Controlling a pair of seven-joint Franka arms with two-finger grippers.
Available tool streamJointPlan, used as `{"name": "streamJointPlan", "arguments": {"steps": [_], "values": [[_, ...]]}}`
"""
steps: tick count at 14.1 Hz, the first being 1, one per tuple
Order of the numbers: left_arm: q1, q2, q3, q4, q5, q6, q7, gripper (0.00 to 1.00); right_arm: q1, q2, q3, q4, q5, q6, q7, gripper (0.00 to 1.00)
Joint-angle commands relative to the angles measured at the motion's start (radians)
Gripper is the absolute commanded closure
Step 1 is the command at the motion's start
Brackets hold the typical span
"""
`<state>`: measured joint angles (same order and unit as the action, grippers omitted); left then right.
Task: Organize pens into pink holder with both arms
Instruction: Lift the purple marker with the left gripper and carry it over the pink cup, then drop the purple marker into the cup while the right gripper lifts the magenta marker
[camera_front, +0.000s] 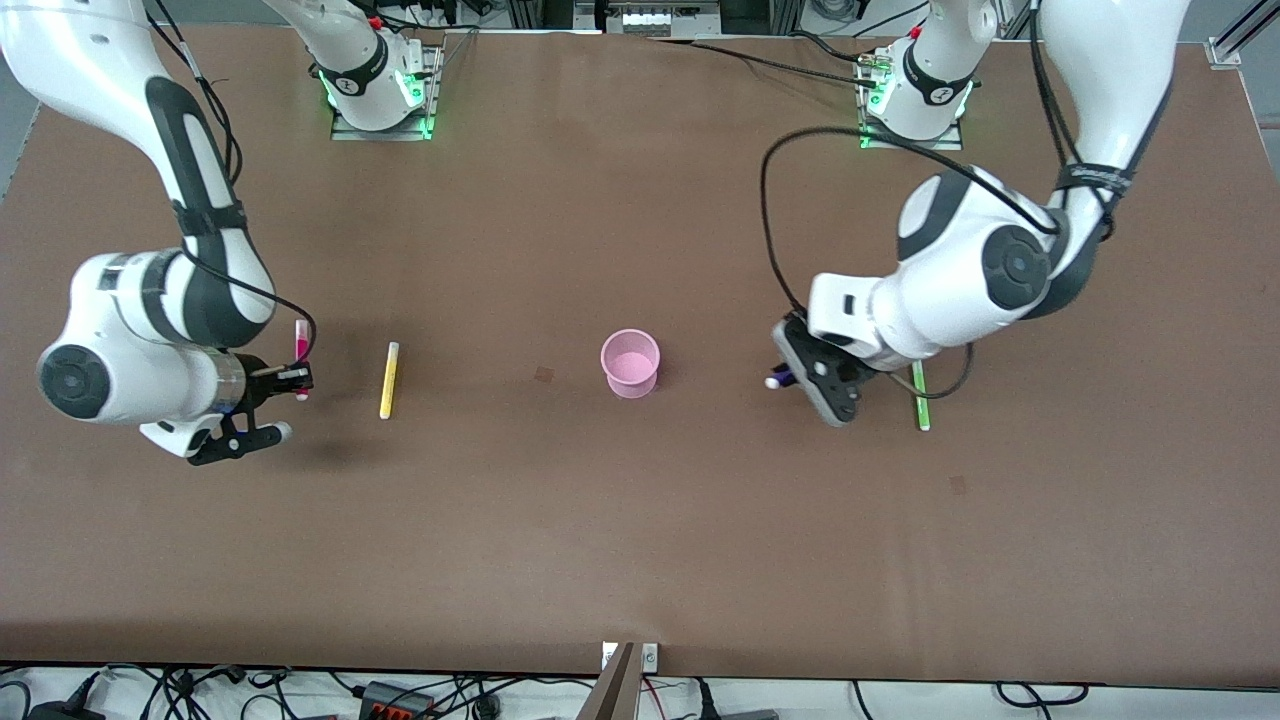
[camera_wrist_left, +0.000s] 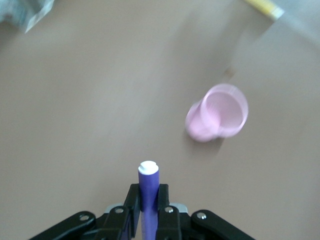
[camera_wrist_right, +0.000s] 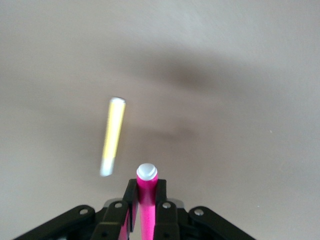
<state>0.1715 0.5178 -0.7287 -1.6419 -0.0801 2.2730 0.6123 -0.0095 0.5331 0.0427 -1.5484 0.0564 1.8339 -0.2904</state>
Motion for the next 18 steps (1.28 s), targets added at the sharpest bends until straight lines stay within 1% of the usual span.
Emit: {"name": "streamJointPlan", "arguments": {"steps": [1, 2, 3, 5, 6, 7, 8, 10, 11, 12, 13, 16, 18], "values": [[-0.029, 0.125, -0.129, 0.007, -0.007, 0.24, 0.073, 1.0, 0.022, 0.013, 0.006, 0.066, 0.042, -0.031, -0.053, 1.0], [-0.077, 0.146, -0.13, 0.005, -0.012, 0.343, 0.134, 1.0, 0.029, 0.01, 0.02, 0.074, 0.042, -0.031, -0.053, 1.0], [-0.113, 0.162, -0.13, 0.002, -0.013, 0.417, 0.179, 1.0, 0.028, 0.007, 0.04, 0.091, 0.042, -0.034, -0.056, 1.0], [-0.151, 0.182, -0.132, -0.038, -0.01, 0.547, 0.257, 1.0, 0.031, -0.008, 0.069, 0.1, 0.042, -0.035, -0.091, 1.0], [-0.164, 0.185, -0.13, -0.055, -0.012, 0.595, 0.315, 1.0, 0.029, -0.008, 0.089, 0.102, 0.042, -0.035, -0.123, 1.0], [-0.165, 0.209, -0.13, -0.067, -0.012, 0.643, 0.398, 1.0, 0.028, -0.012, 0.107, 0.102, 0.043, -0.033, -0.18, 1.0], [-0.17, 0.234, -0.132, -0.073, -0.01, 0.681, 0.461, 1.0, 0.028, -0.027, 0.118, 0.102, 0.054, -0.021, -0.228, 1.0], [-0.193, 0.264, -0.13, -0.116, -0.012, 0.79, 0.497, 1.0, 0.028, -0.035, 0.149, 0.102, 0.115, -0.019, -0.306, 1.0], [-0.201, 0.283, -0.13, -0.127, -0.009, 0.822, 0.504, 1.0, 0.028, -0.035, 0.161, 0.102, 0.144, -0.018, -0.325, 1.0], [-0.201, 0.297, -0.13, -0.14, -0.003, 0.832, 0.514, 1.0, 0.029, -0.035, 0.169, 0.1, 0.155, 0.002, -0.346, 1.0], [-0.199, 0.297, -0.13, -0.151, -0.003, 0.832, 0.517, 1.0, 0.029, -0.033, 0.181, 0.1, 0.155, 0.024, -0.372, 1.0], [-0.199, 0.297, -0.13, -0.176, -0.003, 0.832, 0.517, 1.0, 0.034, -0.022, 0.187, 0.096, 0.155, 0.048, -0.43, 1.0], [-0.196, 0.298, -0.127, -0.187, -0.001, 0.83, 0.529, 0.97, 0.04, -0.024, 0.194, 0.094, 0.155, 0.047, -0.447, 1.0]]}}
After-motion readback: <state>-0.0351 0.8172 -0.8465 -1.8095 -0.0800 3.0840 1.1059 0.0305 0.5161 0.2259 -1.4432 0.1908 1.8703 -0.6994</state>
